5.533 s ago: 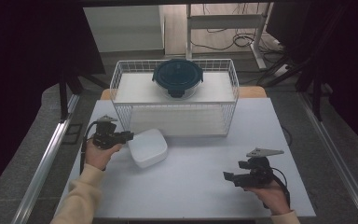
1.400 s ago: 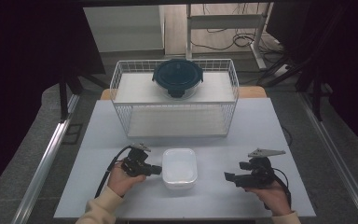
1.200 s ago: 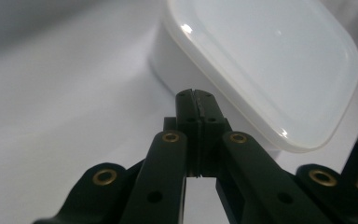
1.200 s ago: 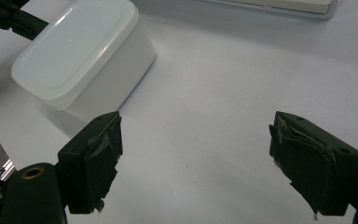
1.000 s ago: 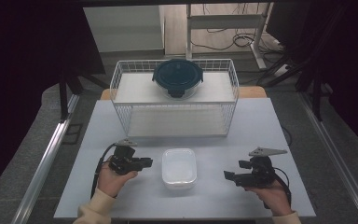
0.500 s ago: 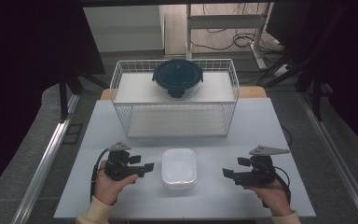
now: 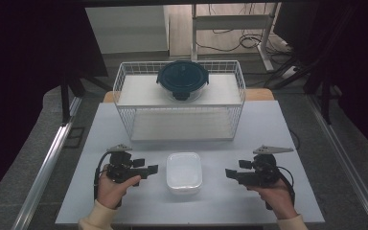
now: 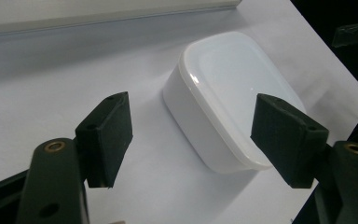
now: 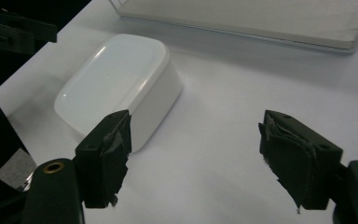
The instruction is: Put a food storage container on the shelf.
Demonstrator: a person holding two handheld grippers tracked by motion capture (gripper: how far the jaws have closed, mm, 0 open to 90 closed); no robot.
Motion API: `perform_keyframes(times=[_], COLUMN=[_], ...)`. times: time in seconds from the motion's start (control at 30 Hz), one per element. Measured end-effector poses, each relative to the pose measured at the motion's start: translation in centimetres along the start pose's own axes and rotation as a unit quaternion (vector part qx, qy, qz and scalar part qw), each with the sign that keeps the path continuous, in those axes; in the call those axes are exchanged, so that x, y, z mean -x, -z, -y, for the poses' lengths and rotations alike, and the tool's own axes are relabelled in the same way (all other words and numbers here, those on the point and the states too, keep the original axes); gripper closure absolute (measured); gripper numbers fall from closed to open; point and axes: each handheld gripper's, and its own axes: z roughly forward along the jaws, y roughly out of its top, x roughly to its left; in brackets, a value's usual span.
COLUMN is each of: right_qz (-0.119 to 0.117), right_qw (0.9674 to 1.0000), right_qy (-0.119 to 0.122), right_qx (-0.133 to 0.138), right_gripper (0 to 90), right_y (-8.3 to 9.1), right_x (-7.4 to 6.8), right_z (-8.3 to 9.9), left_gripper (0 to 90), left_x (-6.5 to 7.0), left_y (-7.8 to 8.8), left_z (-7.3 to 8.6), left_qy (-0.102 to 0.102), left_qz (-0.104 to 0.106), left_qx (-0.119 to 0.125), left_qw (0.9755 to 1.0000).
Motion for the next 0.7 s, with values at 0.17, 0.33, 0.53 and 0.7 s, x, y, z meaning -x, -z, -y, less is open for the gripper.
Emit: perform_keyframes(times=[0.17,0.33,0.53,0.7], right_qz=[-0.012,-0.023,-0.036,-0.051], right_qw=[0.9999,0.9996,0.9989,0.9980], right_qy=[0.003,-0.005,-0.014,-0.021], right_qx=[-0.006,-0.013,-0.027,-0.030], right_gripper=[27.1,28.0,29.0,30.8], right_y=[-1.0,-2.4,-4.3,-5.3], right_x=[-0.8,-1.0,-1.3,-1.6], right_z=[-1.3,-2.4,-3.0,-3.3], left_gripper=[28.9,29.0,30.2,30.6], left_x=[0.3,0.0,-0.7,-0.6], left_y=[-0.2,-0.1,-0.2,-0.8], left_z=[-0.1,-0.1,0.0,0.1], left_qy=[0.005,0.017,0.045,0.045], left_qz=[0.014,0.023,0.044,0.041], left_qx=[0.000,0.003,0.012,0.006], left_qw=[0.9999,0.9996,0.9980,0.9981])
